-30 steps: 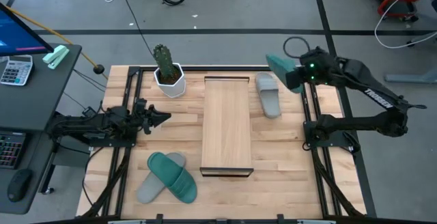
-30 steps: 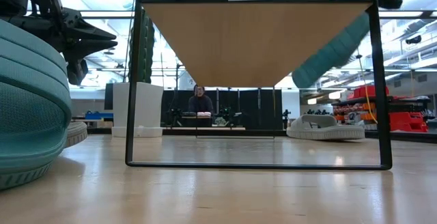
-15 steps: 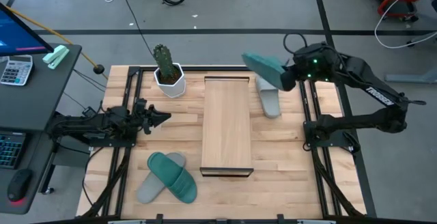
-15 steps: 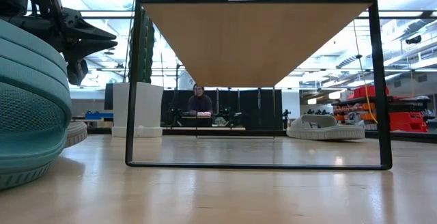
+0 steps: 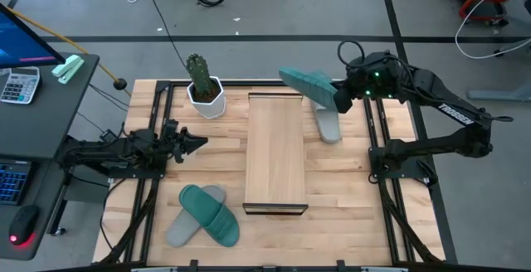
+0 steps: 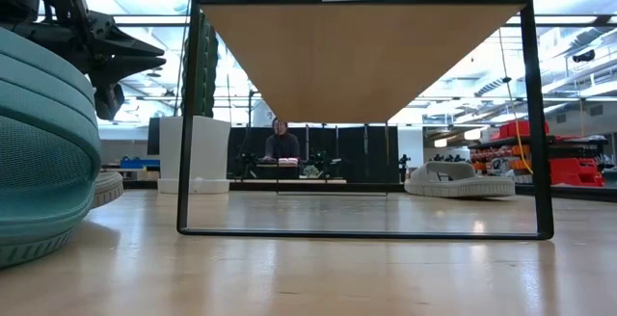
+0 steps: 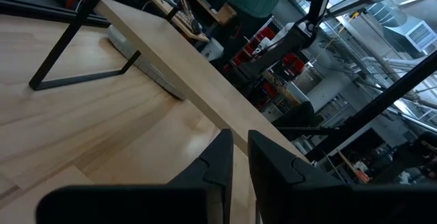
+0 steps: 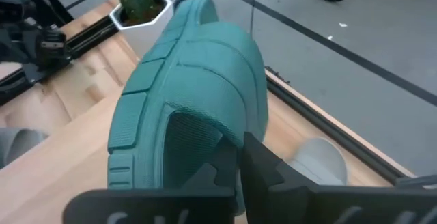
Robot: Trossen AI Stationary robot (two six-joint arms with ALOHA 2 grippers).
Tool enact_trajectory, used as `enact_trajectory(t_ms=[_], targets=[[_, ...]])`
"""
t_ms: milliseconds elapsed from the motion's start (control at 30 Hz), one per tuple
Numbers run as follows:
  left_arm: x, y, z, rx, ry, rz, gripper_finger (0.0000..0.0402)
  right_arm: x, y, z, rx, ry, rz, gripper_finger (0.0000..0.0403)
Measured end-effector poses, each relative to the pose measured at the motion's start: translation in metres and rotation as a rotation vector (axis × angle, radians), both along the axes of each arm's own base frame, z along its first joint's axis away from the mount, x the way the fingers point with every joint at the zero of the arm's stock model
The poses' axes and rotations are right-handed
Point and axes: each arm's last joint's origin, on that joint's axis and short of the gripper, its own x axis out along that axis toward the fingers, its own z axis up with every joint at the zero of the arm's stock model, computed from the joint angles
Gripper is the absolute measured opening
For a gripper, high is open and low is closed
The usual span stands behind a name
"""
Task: Pick and place slides into the shelf
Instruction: Put the right blue slipper on the shelf
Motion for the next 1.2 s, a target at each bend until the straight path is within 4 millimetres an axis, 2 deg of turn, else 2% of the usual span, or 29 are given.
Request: enact_trajectory(t_ms=[267, 633, 967, 1200], targets=[[0.000, 0.000, 0.000, 0.002, 0.000, 0.000, 0.0051, -0.003, 0.004, 0.004, 0.041, -0.057, 0.054, 0.0004], [0.000, 0.000, 0.000, 0.000, 0.000, 0.000, 0.0052, 0.008, 0.021, 0.010, 0.159, -0.181, 0.355, 0.0004], [0.000, 0.000, 0.000, -0.021, -0.007, 0.000, 0.0052, 0.035, 0.052, 0.026, 0.136, -0.375, 0.606, 0.0004], [0.000, 0.000, 0.000, -0.044, -0.013, 0.001, 0.0053, 0.061, 0.075, 0.013, 0.161, -0.309, 0.738, 0.0004]])
